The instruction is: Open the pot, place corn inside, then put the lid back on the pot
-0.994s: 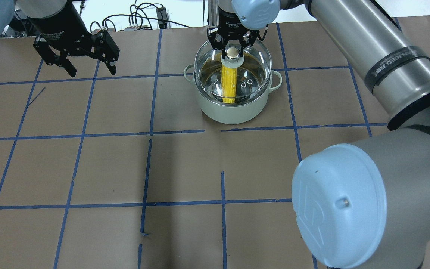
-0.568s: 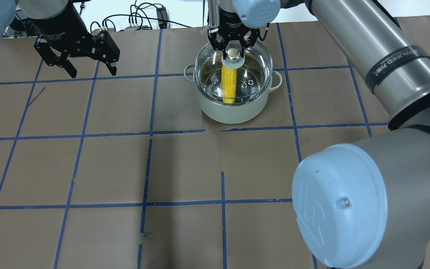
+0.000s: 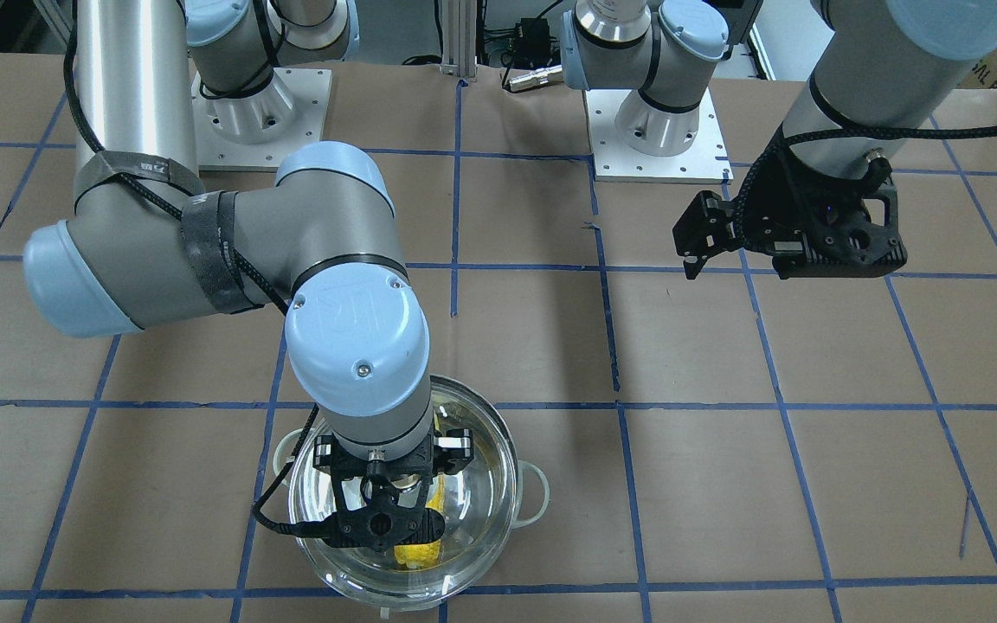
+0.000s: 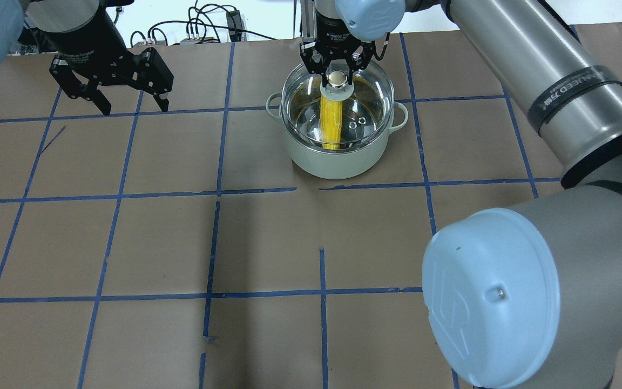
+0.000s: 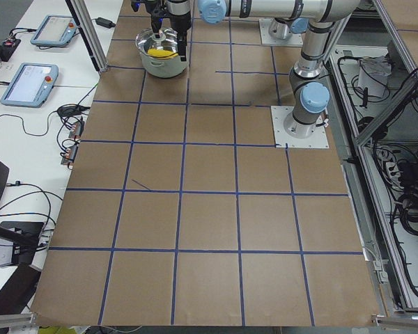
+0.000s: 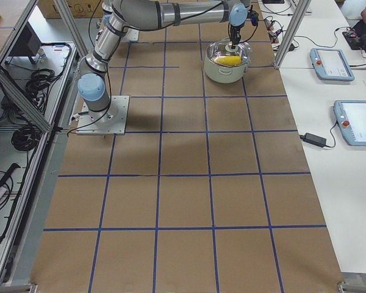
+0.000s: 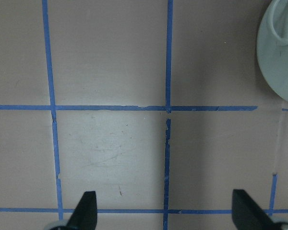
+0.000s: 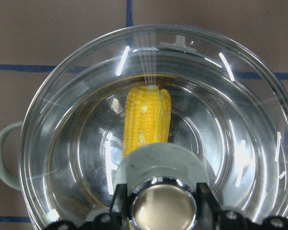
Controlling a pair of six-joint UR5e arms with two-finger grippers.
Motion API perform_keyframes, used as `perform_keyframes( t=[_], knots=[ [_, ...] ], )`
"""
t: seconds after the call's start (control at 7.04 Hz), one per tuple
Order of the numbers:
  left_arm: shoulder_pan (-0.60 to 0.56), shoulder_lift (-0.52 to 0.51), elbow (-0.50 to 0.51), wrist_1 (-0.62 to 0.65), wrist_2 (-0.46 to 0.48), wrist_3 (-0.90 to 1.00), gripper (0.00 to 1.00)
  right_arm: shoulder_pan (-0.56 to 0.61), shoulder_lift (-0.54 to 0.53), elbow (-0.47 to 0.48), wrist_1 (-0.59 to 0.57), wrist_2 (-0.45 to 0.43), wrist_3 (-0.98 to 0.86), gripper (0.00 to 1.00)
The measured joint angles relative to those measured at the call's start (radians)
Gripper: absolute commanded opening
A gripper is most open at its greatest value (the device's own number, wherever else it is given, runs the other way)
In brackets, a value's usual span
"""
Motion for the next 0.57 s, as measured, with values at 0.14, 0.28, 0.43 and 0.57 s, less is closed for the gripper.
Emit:
perform_keyframes(
  t=[0.14,0.28,0.43,0.57],
  knots=[
    [-0.001,0.000,0.003,0.000,0.000,0.000,1.00,0.000,0.000,-0.001,0.000,0.000,0.003,0.24],
    [-0.001,0.000,0.004,0.000,0.001,-0.001,1.00,0.000,0.001,-0.001,0.000,0.000,0.008,0.24],
    [-0.002,0.002,0.002,0.000,0.002,-0.003,1.00,0.001,0.000,-0.002,0.001,0.001,0.016,0.24],
    [-0.003,0.003,0.001,-0.002,0.004,-0.007,1.00,0.001,0.000,-0.002,0.004,0.001,0.020,0.24]
  ],
)
